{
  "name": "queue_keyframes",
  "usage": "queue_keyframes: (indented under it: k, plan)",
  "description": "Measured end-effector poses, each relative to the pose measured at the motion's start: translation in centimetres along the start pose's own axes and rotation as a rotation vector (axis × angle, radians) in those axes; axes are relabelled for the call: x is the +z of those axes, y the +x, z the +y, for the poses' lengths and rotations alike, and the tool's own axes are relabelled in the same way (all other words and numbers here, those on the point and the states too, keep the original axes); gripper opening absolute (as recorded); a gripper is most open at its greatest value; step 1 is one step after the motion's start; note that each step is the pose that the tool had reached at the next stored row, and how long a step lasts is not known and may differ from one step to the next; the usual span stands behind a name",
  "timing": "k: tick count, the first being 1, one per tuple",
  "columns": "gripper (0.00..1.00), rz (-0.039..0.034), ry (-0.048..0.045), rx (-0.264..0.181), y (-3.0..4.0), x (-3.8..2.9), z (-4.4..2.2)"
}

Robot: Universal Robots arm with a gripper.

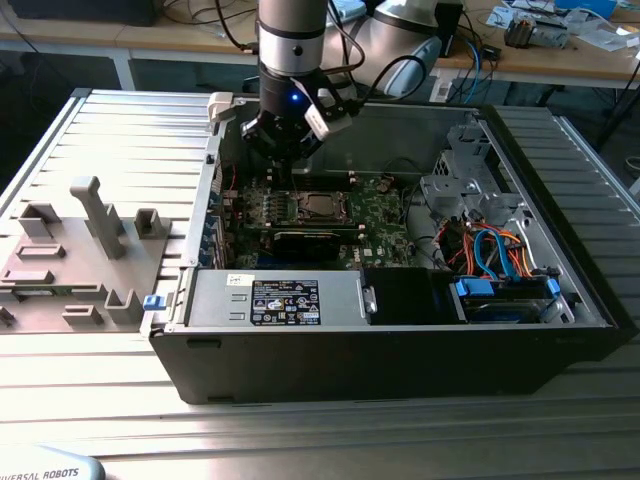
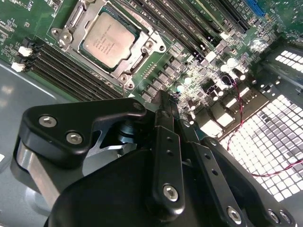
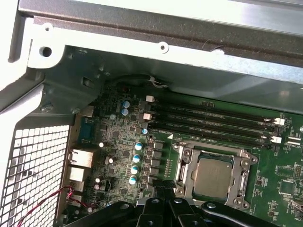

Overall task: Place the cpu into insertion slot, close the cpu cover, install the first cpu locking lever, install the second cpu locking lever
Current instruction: 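Install the first cpu locking lever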

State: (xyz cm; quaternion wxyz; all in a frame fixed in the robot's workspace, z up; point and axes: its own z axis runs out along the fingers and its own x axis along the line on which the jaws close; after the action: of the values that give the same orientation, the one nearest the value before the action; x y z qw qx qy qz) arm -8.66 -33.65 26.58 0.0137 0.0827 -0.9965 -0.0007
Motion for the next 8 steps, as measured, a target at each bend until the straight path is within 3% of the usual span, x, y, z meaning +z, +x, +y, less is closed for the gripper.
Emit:
queue_keyframes:
  k: [8]
  plan:
    - [0.11,0.0,0.0,0.0,0.18,0.0,0.03]
